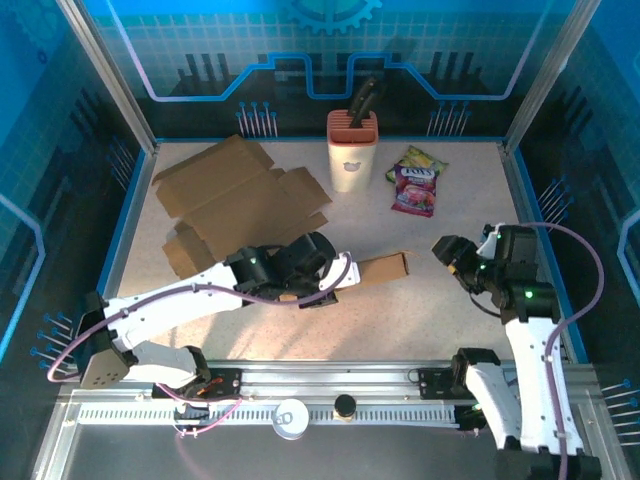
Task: Fold the paper box
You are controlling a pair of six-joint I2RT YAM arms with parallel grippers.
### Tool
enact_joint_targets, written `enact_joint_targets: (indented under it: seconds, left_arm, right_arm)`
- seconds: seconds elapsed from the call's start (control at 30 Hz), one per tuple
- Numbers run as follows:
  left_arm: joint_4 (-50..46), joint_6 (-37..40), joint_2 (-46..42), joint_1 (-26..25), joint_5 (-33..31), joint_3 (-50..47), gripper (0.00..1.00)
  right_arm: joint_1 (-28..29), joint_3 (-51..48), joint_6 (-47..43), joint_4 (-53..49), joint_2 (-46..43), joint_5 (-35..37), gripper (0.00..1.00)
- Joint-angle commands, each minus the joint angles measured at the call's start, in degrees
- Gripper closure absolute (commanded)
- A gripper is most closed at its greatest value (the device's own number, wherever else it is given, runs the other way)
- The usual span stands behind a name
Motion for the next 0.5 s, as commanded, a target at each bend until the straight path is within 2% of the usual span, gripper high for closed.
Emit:
enact_joint_targets:
  seconds: [0.0, 0.13, 0.27, 0.47]
  left_arm:
    - [-5.0, -0.3, 3.1, 1.6, 6.7, 3.0, 0.46]
    - [-7.0, 1.0, 7.0, 3.6, 9.7, 5.6, 0.45]
    - [-7.4, 2.0, 9.8, 5.3, 12.5, 7.4, 0.45]
    - [-6.8, 3.0, 11.3, 6.2, 13.4, 7.9, 0.43]
  right_arm:
    - [9.5, -3.4, 8.8, -3.0, -4.9, 11.1, 0.35]
    - [24.1, -7.2, 24.1, -0.6, -9.7, 22.3, 0.37]
    - [36.0, -7.5, 33.2, 4.4, -6.9, 29.4, 0.36]
    - [46.4, -7.6, 41.6, 13.3, 2.8, 32.4, 0.33]
